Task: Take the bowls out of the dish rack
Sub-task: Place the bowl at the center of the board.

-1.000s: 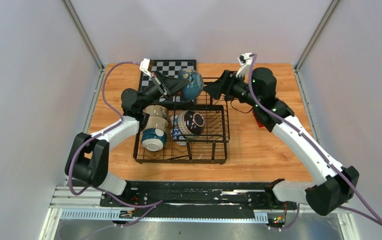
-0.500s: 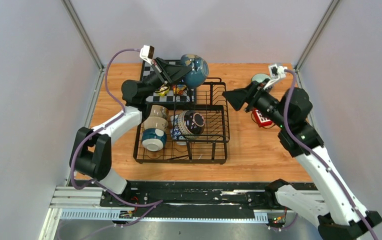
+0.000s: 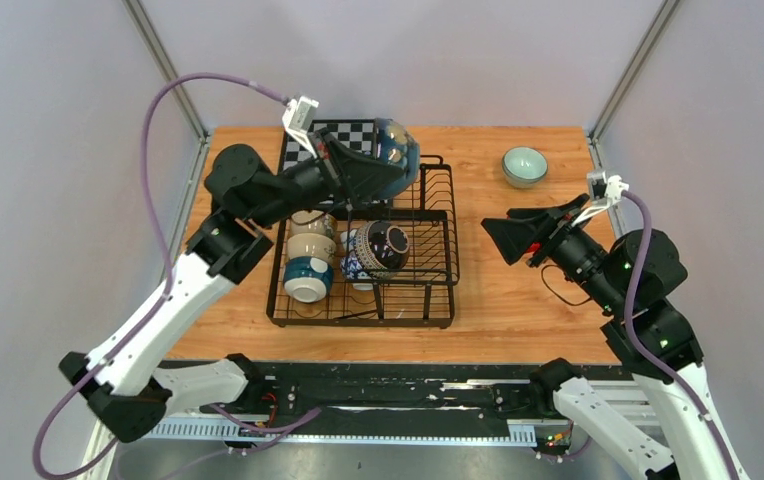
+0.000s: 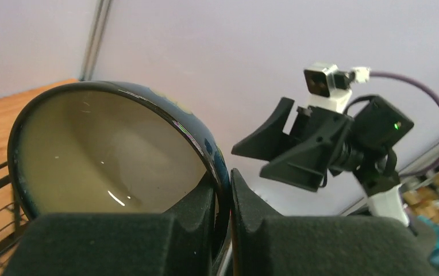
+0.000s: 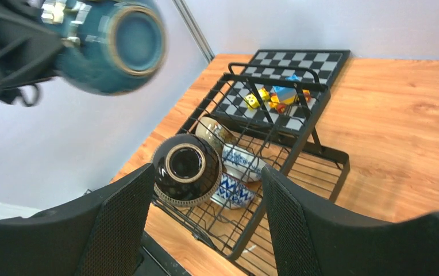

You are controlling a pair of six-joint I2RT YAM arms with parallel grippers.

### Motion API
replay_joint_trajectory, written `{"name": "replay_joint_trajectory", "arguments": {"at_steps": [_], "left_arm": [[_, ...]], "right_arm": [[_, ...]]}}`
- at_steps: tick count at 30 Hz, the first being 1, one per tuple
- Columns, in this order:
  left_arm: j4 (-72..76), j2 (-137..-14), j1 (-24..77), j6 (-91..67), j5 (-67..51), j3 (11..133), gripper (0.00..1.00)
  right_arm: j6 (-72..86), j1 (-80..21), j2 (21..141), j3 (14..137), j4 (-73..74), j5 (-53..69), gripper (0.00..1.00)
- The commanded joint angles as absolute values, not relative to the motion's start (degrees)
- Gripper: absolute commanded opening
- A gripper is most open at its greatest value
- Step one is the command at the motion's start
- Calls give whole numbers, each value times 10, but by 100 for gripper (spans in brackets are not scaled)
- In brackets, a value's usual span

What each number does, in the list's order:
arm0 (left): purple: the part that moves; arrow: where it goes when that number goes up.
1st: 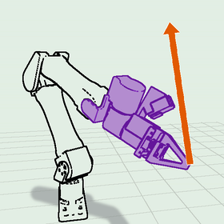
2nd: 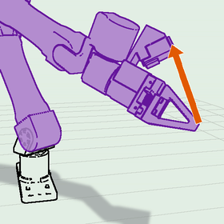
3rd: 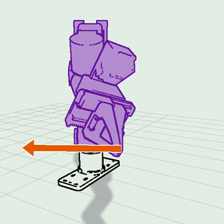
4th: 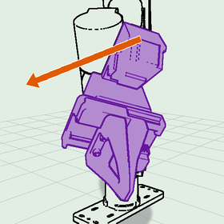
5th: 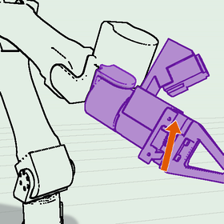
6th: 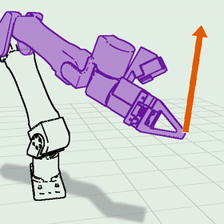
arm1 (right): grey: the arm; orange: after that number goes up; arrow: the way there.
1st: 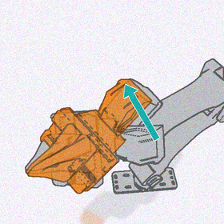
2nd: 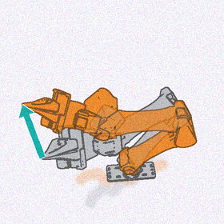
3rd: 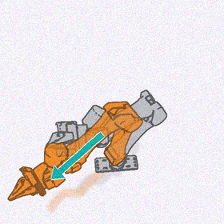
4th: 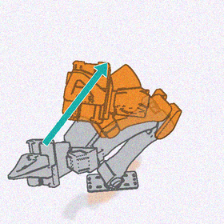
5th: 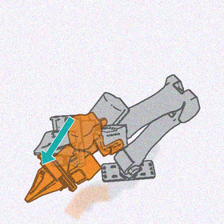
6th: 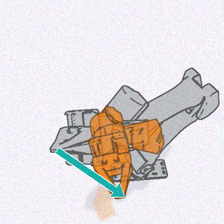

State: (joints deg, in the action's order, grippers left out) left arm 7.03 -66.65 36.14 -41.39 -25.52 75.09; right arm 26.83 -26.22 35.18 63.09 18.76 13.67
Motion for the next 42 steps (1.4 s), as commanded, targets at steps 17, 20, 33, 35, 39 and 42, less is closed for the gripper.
{"name": "replay_joint_trajectory", "arguments": {"at_steps": [17,20,33,35,39,42], "left_arm": [[-454,-599,795,205,215,878,0],[-474,-623,873,271,295,868,0],[-618,-678,999,412,252,910,0],[-640,-687,1007,401,218,921,0],[-681,-714,1020,376,186,938,0],[-692,-718,1025,370,169,941,0]], "right_arm": [[205,-266,412,801,421,218,66],[200,-266,424,838,458,239,66],[148,-402,631,1124,722,143,55],[145,-451,660,1152,757,97,55],[149,-556,696,1181,792,5,55],[156,-623,721,1197,820,-60,54]]}}
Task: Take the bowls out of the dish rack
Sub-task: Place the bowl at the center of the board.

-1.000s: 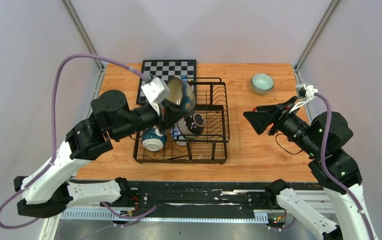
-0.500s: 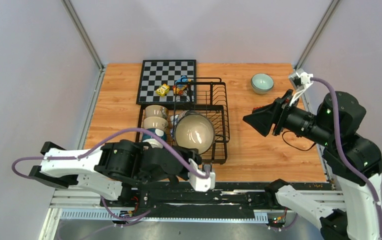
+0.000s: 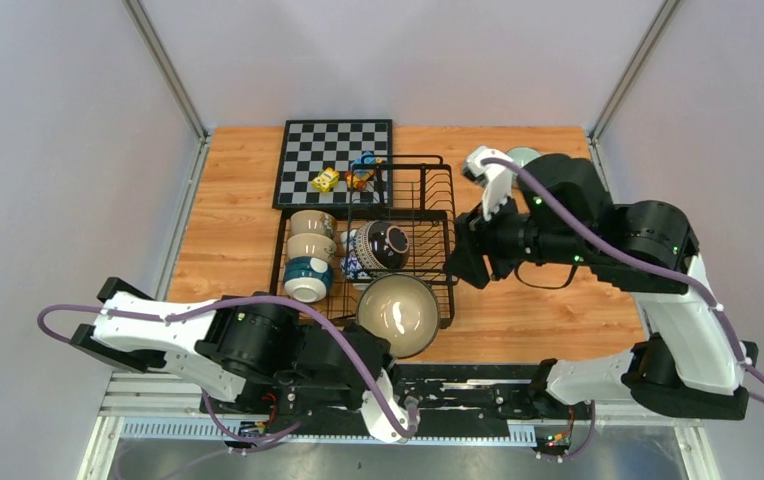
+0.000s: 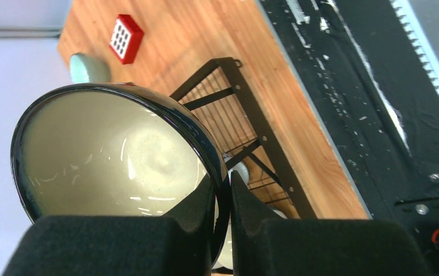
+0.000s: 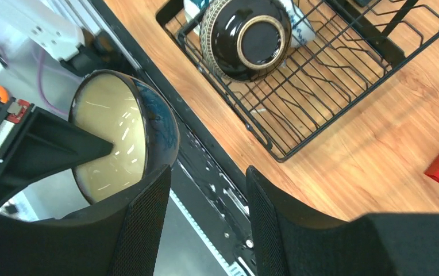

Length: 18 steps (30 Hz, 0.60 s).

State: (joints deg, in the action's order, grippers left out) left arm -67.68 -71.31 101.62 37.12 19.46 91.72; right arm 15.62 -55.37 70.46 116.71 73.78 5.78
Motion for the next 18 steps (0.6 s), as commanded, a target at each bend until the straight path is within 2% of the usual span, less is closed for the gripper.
{"name": "replay_joint_trajectory", "arguments": {"at_steps": [1,11,18], "left_arm": [[-693,-717,1025,369,162,941,0],[-738,-753,1027,375,130,970,0],[-733,-757,1031,370,139,962,0]], "right_arm": [[160,-640,726,1199,827,-74,54],[204,-768,803,1251,904,-154,52],[216,-801,837,1273,917,-156,52]]}}
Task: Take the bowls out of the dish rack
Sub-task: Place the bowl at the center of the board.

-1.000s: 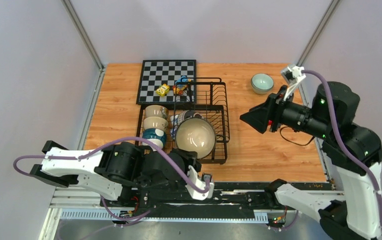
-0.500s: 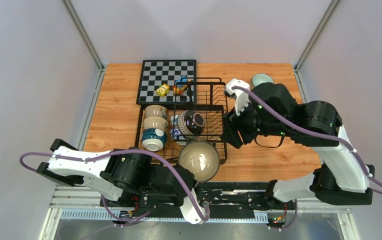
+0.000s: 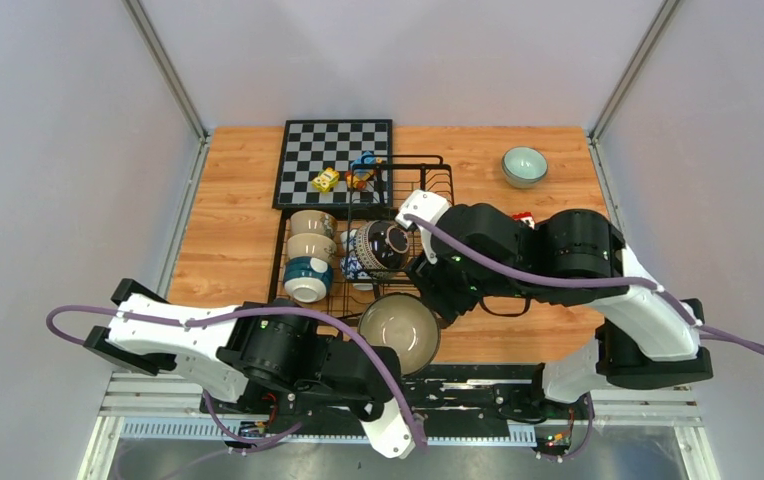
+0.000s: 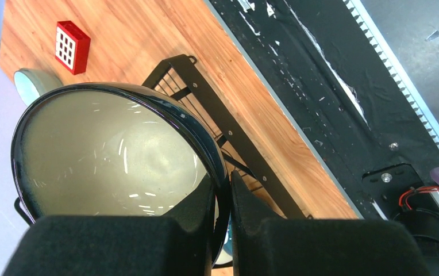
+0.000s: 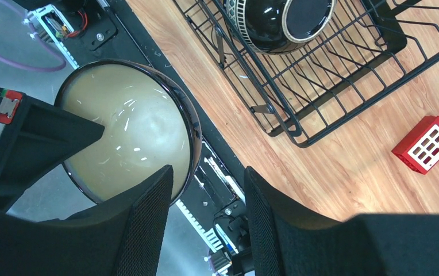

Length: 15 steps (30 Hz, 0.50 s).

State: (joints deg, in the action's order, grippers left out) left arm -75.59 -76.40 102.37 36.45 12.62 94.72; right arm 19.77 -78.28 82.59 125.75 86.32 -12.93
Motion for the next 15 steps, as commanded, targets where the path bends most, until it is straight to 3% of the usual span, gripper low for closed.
{"name": "replay_joint_trajectory", "arguments": {"at_steps": [1,15], "left_arm": [[-732,-757,1031,370,139,962,0],[-722,-750,1033,374,163,948,0]], "right_arm": [[217,-805,840,1272,918,-155,52],[229,-824,841,1202,894,-160,43]]}}
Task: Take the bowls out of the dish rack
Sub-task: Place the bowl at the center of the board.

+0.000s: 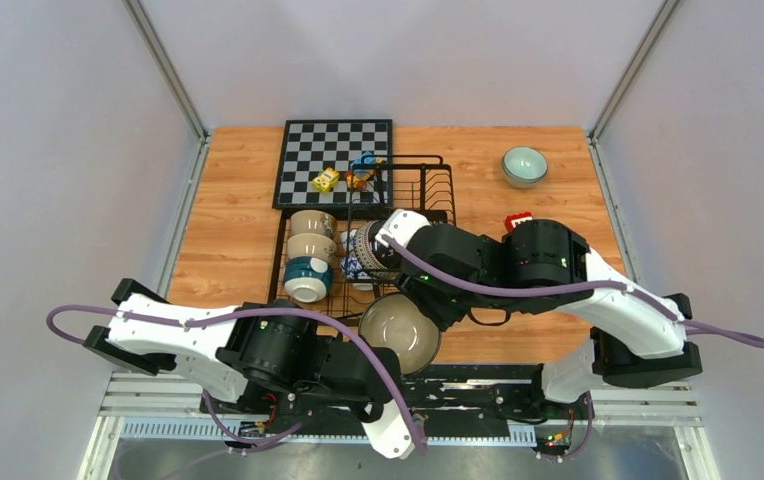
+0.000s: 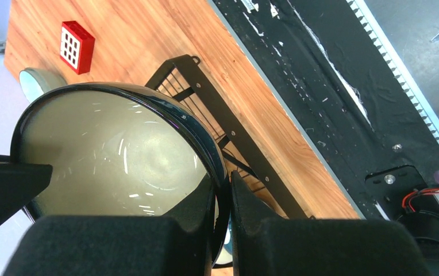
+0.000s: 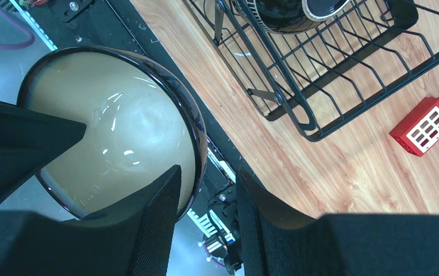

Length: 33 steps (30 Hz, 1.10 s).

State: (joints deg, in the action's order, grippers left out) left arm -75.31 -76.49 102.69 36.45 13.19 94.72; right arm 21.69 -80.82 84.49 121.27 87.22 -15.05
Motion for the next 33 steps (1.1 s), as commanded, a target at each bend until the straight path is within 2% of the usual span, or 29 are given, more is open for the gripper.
{"name": "replay_joint_trajectory", "arguments": {"at_steps": [1,17,22,26,32,33], "left_arm": [[-722,-748,1033,374,164,948,0],[-693,-738,1033,366,177,944,0],[-685,-734,1033,359,182,942,0],[-679,-735,1033,352,203,936,0],[-642,-732,1033,327,217,938,53],[-634,-727,1033,326,223,935,72]], "right_arm": [[230,-825,843,1202,894,-160,43],[229,-827,833,1139,862,-159,32],[234,-827,830,1137,858,-165,19],[241,-827,827,1140,859,-173,0],[255,-827,815,1149,855,-197,0],[256,-827,812,1153,857,-203,0]]}}
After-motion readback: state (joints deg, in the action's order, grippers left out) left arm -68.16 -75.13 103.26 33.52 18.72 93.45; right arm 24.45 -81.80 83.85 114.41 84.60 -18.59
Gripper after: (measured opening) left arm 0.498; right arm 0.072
